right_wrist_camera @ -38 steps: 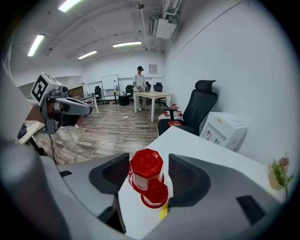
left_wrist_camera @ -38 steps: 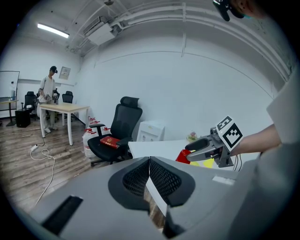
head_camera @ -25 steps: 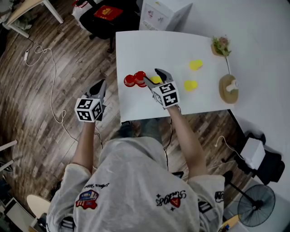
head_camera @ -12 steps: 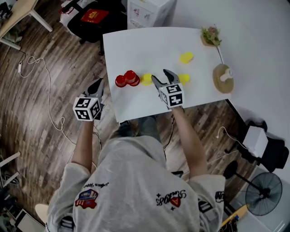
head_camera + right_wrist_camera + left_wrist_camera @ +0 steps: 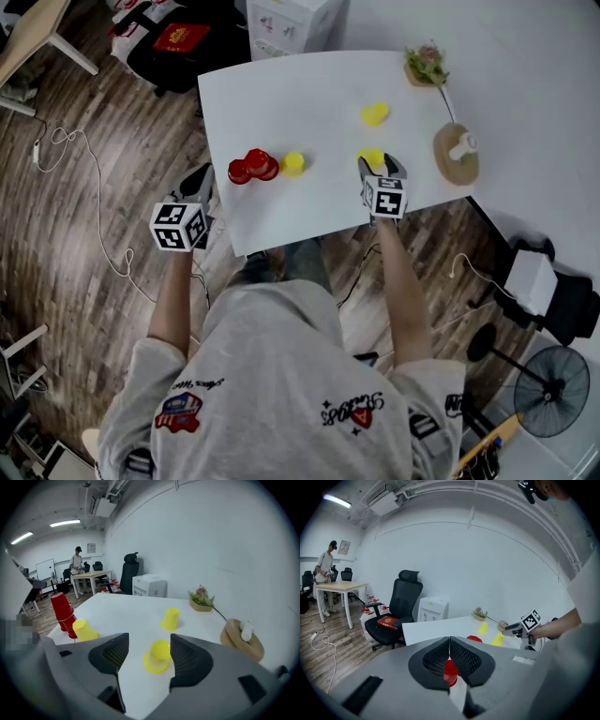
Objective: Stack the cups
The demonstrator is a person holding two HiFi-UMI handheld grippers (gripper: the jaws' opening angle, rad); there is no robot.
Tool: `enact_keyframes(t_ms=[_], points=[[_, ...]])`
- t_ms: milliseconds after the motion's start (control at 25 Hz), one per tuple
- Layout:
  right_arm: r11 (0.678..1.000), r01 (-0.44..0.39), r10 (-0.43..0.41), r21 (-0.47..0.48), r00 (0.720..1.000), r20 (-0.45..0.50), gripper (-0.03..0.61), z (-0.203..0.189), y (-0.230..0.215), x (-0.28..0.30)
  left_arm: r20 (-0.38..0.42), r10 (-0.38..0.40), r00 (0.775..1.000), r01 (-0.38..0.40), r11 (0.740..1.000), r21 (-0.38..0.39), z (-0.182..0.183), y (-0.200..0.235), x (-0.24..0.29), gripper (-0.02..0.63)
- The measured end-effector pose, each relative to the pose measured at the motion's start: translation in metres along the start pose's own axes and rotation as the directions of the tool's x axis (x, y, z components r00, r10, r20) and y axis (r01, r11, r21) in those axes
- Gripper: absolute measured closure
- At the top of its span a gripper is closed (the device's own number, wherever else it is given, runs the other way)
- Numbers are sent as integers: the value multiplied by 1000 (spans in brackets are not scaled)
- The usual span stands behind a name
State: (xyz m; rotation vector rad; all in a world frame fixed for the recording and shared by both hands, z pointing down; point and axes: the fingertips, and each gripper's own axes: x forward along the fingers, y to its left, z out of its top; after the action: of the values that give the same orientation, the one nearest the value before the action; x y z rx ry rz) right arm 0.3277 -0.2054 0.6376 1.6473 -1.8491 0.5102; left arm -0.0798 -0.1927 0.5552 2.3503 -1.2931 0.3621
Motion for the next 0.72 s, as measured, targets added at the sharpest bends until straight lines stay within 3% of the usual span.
enact_keyframes(t_ms=[160, 440, 600, 720], points=[[999, 30, -29, 19, 998, -62, 302, -21, -22, 14, -8, 11, 1000, -11, 1000, 2, 1, 2, 3, 607], [1000, 11, -11, -3, 993, -115, 304, -32, -28, 34, -17, 47, 999, -47, 999, -8, 2, 11, 3, 607], [1000, 8, -11, -21, 989, -146, 366, -37, -28, 42, -17, 62, 998, -62, 998, -10, 2, 16, 1, 607], [999, -4, -2, -41, 990, -141, 365, -33, -21, 40, -13, 68, 998, -68, 998, -16, 2, 20, -3, 607]])
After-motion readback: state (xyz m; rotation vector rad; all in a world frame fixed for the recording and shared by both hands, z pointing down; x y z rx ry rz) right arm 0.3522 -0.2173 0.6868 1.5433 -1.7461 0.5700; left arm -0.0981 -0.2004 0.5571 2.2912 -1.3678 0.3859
